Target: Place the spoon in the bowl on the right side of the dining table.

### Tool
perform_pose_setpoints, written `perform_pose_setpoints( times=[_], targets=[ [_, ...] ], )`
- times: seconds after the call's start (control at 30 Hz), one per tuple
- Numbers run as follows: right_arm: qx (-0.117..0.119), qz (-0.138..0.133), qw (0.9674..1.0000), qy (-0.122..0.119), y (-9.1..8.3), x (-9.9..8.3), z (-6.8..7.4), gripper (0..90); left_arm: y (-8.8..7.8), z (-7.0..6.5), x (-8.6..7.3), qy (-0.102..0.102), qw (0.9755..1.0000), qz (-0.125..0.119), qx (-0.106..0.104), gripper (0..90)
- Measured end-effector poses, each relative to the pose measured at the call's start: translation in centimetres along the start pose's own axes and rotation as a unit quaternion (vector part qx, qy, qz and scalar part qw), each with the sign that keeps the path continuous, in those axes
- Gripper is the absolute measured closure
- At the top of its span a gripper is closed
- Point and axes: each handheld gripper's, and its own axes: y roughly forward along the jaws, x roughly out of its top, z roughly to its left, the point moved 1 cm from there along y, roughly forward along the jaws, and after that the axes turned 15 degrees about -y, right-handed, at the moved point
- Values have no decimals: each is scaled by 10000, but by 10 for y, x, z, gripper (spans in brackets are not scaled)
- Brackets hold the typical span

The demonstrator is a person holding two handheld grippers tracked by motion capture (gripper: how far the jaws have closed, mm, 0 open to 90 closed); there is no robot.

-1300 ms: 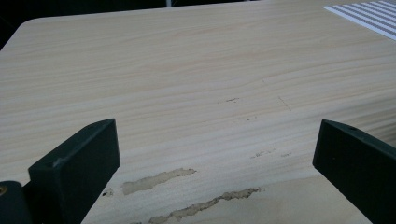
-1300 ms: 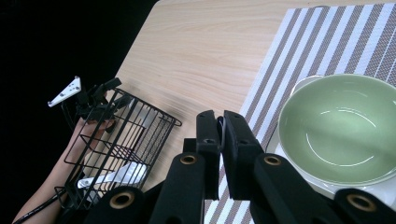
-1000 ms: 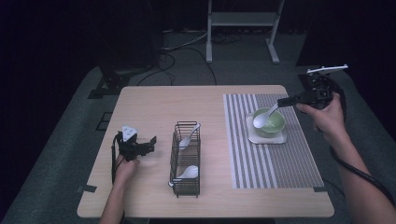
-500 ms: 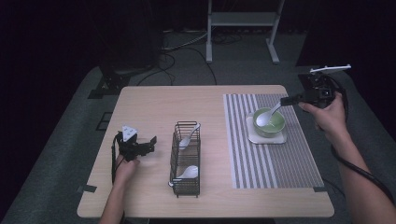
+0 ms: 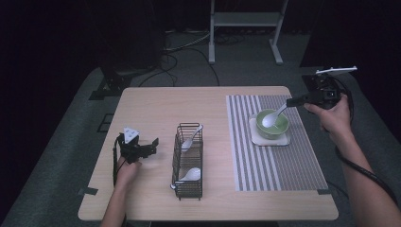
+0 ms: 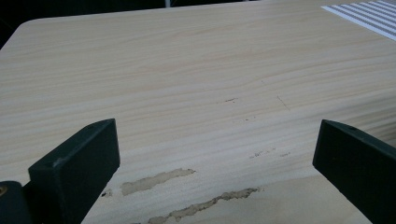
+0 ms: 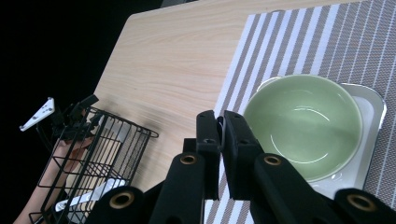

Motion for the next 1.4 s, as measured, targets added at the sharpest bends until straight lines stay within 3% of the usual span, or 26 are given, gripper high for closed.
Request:
perform_pose_setpoints(
  times=[1.4],
  targets=[
    [-366, 70, 9987, 359, 19, -7, -34, 852, 0, -1, 0, 31, 10000, 9, -7, 0]
  ],
)
